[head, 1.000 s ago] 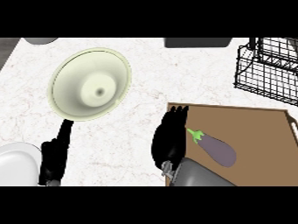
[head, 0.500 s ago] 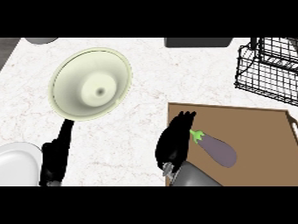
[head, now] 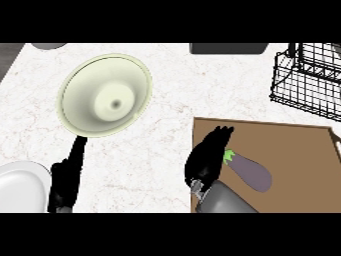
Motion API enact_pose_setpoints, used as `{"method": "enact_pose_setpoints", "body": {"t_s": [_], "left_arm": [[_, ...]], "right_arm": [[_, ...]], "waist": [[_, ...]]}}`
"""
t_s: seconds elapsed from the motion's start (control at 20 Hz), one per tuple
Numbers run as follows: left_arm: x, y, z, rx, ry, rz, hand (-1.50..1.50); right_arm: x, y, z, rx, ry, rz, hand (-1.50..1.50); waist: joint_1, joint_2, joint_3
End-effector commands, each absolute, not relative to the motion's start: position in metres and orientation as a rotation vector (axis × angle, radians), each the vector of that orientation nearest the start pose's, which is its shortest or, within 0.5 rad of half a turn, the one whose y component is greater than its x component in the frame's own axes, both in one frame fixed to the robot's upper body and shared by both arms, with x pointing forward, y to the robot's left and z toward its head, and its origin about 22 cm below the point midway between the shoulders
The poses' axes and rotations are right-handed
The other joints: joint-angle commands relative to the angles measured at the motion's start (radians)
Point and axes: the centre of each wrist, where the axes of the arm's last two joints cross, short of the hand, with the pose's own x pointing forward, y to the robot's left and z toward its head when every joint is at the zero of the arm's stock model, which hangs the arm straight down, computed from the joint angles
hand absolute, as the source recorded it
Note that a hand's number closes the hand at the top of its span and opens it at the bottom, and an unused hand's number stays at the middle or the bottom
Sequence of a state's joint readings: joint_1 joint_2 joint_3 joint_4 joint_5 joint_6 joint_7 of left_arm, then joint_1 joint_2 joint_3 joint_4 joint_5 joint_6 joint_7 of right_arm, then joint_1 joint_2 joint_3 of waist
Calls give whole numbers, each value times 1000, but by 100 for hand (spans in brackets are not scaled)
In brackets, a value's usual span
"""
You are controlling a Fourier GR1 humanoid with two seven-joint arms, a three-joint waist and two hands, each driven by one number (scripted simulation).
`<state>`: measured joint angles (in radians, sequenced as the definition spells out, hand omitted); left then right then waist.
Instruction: Pick the eggplant from the tray and place it in the tiered basket
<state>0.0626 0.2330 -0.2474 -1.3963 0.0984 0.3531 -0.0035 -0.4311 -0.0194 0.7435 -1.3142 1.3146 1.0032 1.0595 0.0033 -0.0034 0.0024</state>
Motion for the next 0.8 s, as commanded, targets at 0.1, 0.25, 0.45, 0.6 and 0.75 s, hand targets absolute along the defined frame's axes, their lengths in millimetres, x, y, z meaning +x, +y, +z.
{"method": "enact_pose_setpoints", "body": {"t_s": [0.1,0.25,0.45,0.6,0.75], "left_arm": [[222,247,-52,249,-1307,-17,0],[219,242,-61,251,-1278,-4,0],[219,254,-61,251,-1284,-17,0],[215,235,-55,237,-1296,-18,0],[216,233,-57,237,-1280,-20,0]], "right_arm": [[272,-37,26,-1519,38,1748,-150],[269,-46,24,-1496,86,1732,-150],[250,-51,14,-1496,89,1684,-150],[261,-50,32,-1498,84,1671,-150],[277,-71,18,-1472,89,1663,-150]], "waist": [[1,4,-3],[-8,3,-3],[-6,3,-3],[0,2,-3],[-2,4,-2]]}}
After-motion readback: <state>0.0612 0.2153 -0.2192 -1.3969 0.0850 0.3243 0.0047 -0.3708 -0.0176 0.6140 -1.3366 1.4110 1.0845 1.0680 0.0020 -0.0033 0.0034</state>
